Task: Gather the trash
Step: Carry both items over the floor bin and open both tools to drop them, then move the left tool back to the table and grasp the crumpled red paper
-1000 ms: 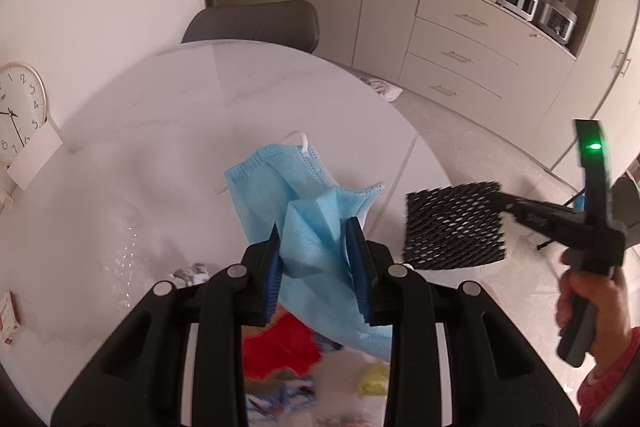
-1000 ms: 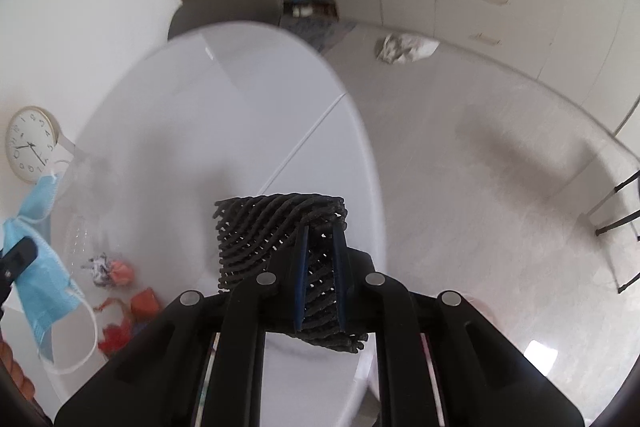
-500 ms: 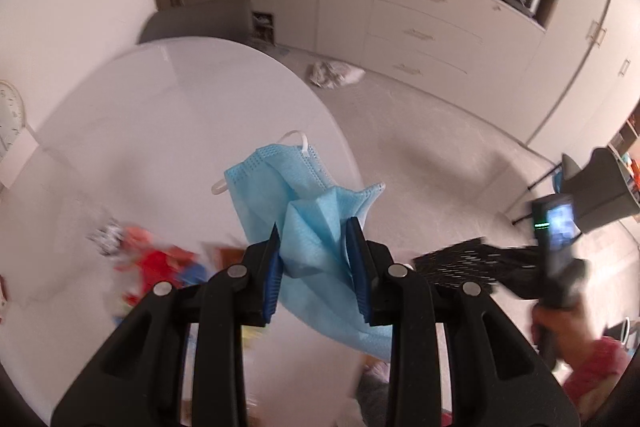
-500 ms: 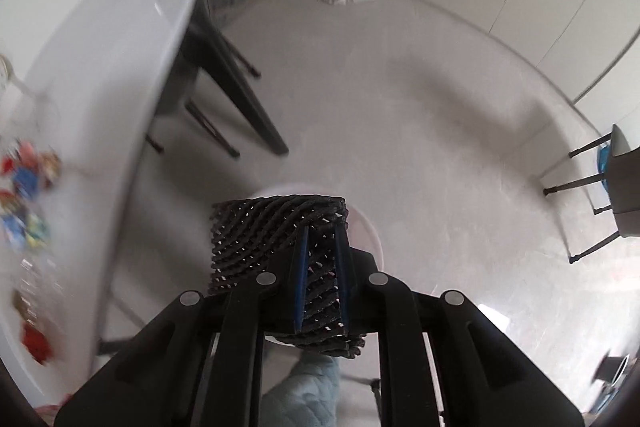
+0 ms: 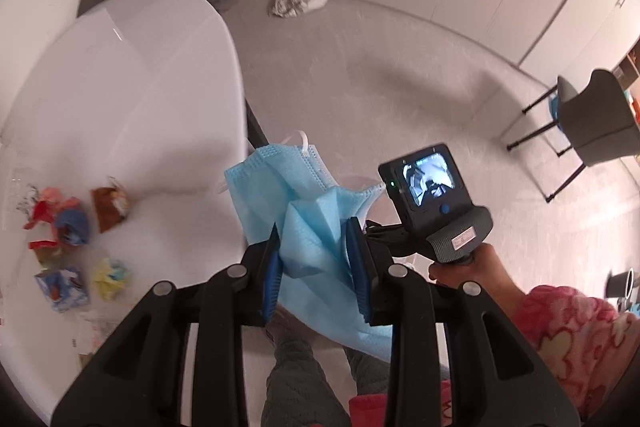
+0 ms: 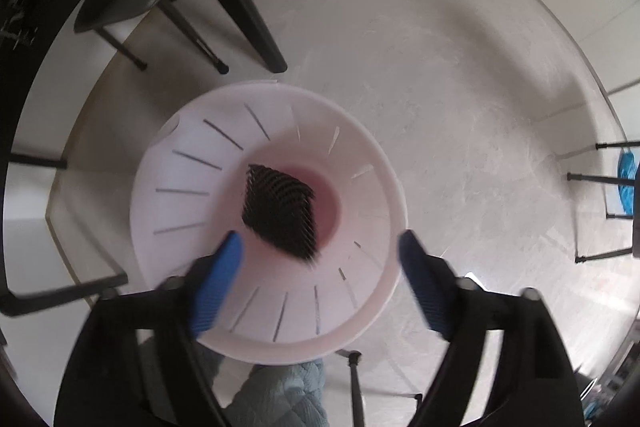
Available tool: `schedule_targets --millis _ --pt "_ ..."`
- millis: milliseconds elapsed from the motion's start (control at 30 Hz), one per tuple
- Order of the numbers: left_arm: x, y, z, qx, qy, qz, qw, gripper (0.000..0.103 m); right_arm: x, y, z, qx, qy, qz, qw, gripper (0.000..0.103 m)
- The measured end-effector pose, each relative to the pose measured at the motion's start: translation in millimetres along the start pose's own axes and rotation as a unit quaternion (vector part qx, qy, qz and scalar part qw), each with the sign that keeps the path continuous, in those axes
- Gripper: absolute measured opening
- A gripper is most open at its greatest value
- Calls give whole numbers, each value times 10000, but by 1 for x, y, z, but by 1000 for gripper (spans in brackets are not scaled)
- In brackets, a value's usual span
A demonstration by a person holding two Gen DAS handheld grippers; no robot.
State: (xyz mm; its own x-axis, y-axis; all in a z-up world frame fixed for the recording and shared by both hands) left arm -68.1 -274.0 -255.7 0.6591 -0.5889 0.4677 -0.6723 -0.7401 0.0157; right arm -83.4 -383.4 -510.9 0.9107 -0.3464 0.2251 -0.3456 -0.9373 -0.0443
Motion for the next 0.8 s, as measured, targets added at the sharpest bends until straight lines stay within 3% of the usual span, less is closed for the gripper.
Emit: schedule_targets --millis 133,300,567,800 --pt "-7 14 28 -106 -253 -29 9996 30 -7 27 -45 -44 241 -37 9997 96" --pt "-23 30 69 -260 -603 -27 9978 31 -14 79 -96 -160 567 382 9975 100" --pt "-53 51 139 -364 -1120 -192 9929 62 -30 114 -118 -182 699 752 9945 101" --pt "-54 43 144 -248 -1063 -404 9932 76 -23 100 -106 -67 683 588 9959 101"
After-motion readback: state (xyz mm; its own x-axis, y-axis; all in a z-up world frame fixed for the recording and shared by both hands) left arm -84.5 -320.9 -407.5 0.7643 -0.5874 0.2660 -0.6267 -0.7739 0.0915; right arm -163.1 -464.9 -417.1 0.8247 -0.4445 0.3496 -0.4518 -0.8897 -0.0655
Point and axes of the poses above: each gripper's, at about its wrist camera, not at the fingertips, and z roughly the way its jaws point, y to its right, x to its top, the point moved 9 cm from there along z, roughly the way its jaws point, and after that the axes turned 8 degrees about y, right-handed, at the moved point
